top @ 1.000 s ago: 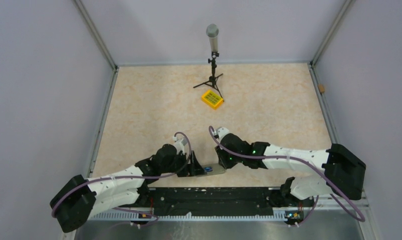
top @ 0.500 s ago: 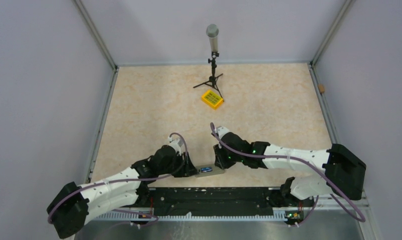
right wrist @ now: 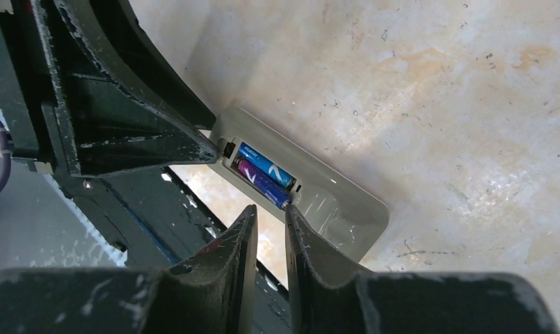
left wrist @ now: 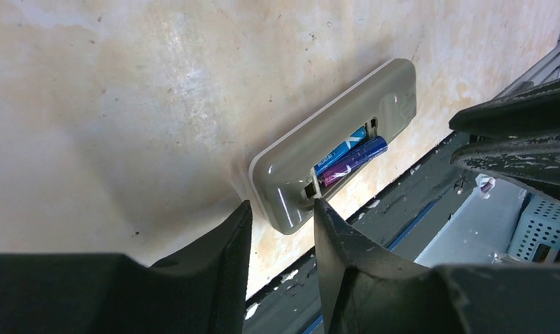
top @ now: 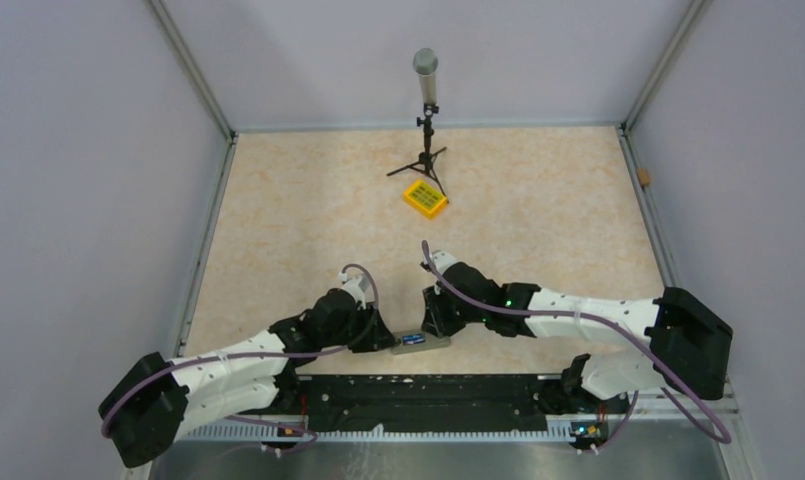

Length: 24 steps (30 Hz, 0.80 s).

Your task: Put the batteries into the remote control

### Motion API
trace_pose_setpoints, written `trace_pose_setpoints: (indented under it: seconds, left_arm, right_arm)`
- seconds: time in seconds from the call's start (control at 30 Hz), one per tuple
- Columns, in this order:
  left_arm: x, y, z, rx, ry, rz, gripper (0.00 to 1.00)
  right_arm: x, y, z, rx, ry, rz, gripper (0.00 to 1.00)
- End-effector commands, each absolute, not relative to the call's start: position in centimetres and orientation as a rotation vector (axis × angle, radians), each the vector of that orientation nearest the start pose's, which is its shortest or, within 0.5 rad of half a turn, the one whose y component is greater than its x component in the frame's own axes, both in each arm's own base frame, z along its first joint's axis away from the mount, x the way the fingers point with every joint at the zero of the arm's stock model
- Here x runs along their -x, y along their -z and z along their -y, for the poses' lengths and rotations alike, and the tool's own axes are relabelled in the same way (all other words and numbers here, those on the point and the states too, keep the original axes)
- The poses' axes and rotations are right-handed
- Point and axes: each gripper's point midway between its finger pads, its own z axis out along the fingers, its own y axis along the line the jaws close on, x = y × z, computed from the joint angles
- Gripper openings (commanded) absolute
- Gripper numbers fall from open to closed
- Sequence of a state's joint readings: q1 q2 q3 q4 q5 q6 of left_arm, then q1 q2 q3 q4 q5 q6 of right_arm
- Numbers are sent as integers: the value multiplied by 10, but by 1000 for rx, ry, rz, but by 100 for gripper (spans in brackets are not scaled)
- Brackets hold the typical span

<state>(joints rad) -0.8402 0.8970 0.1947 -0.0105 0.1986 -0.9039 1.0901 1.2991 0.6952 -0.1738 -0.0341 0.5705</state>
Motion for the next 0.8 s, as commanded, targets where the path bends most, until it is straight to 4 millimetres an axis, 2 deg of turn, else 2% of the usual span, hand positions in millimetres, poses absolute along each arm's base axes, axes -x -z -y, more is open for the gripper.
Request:
trace_pose_setpoints:
  seconds: [0.0, 0.33, 0.77]
  left_arm:
    - [-121, -45, 240, -28, 1131, -2472, 39]
    - [-117, -41, 242, -28, 1154, -2496, 26]
    - [-114, -40, 243, -29, 1175, -2502, 24]
  right_arm:
    - [-133, -90, -327, 645, -881, -2385, 20]
    - [-125, -71, -325, 691, -815, -2457, 20]
    - [-119, -66, -327, 682, -815, -2485, 19]
